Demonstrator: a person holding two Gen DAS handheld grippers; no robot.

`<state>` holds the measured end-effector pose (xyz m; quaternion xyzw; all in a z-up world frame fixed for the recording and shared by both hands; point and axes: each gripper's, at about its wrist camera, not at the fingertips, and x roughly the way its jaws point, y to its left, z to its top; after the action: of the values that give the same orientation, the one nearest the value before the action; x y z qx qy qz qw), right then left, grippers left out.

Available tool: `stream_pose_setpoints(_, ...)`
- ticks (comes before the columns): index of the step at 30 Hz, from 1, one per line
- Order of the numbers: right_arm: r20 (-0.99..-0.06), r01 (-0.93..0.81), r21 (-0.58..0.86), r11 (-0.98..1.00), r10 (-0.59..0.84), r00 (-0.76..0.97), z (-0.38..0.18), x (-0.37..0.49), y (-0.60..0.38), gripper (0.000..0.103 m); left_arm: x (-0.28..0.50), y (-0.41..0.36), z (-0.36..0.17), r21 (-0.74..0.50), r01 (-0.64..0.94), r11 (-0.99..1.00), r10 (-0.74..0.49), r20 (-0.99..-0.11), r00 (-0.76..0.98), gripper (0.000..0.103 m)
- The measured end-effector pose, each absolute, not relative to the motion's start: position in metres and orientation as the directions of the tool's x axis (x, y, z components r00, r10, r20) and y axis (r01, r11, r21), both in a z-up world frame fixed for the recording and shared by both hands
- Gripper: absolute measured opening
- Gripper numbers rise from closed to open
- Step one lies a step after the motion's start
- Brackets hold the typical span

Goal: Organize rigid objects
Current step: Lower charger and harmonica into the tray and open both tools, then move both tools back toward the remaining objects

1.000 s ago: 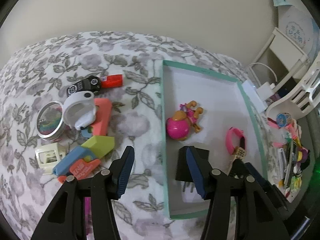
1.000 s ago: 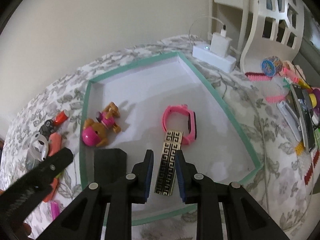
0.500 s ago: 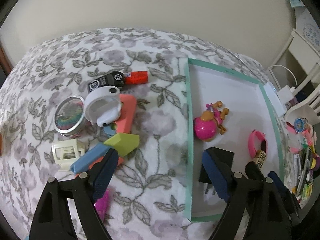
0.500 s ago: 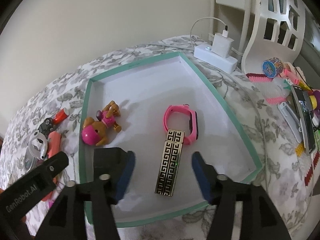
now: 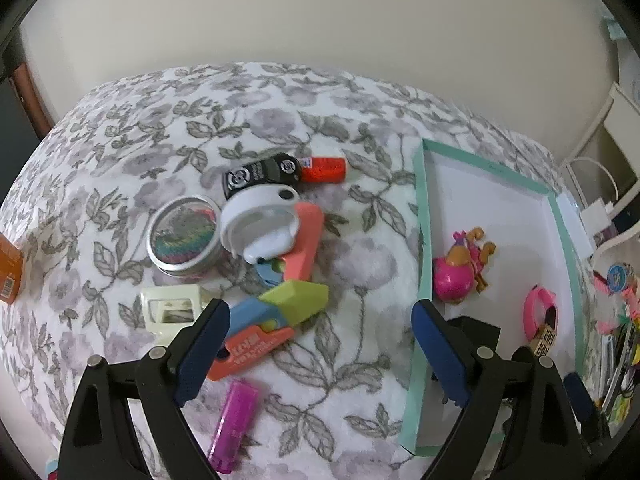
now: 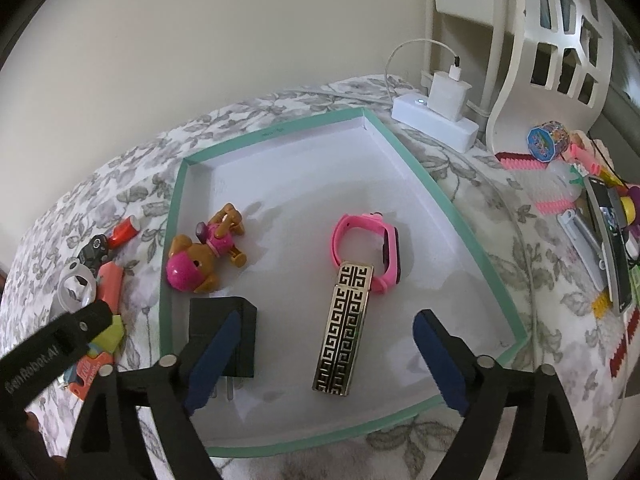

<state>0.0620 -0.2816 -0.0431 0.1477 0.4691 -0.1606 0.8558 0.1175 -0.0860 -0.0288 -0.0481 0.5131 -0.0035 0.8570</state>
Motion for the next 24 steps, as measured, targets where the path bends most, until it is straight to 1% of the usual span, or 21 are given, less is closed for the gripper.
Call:
stream_pose_setpoints(1,-0.849,0.411,0.098,0.906,-0.139,0.51,-0.043,0.062,-0.281,0.102,0.118,-0.084,-0.027,-0.087,-0.049,0.995,-0.053,-0.876,0.479,0.094)
stream_pose_setpoints(2,-0.848,0.41,0.096,0.907,-0.141,0.512,-0.042,0.062,-0.28,0.103,0.118,-0.082,-0.024,-0.087,-0.057,0.995,-0.049,-0.873,0.485,0.103)
stream_pose_setpoints(8,-0.825,0.394,0.106,0.913,-0.14,0.547,-0.031,0.063,-0.273,0.103,0.123,-0.055,-0.003,-0.085,-0.096,0.992,-0.024,-0.858,0.513,0.103)
stream_pose_setpoints(12,-0.781,0.357,0.141,0.923,-0.118,0.614,-0.009,0.064,-0.26,0.103,0.127,-0.029,0.008,-0.06,-0.146,0.987,0.023,-0.861,0.509,0.103)
stream_pose_setpoints(17,-0.735,0.268,0.18,0.946,-0.052,0.676,0.015,0.069,-0.234,0.103,0.125,0.013,0.017,-0.032,-0.223,0.974,0.089,-0.856,0.509,0.103)
stream_pose_setpoints(21,-0.718,0.185,0.219,0.958,0.029,0.696,0.027,0.076,-0.209,0.103,0.124,0.043,0.016,-0.045,-0.268,0.963,0.097,-0.865,0.493,0.103)
stream_pose_setpoints(24,-0.723,0.123,0.234,0.964,0.089,0.685,0.029,0.083,-0.189,0.103,0.123,0.059,0.01,-0.061,-0.291,0.955,0.088,-0.878,0.471,0.103)
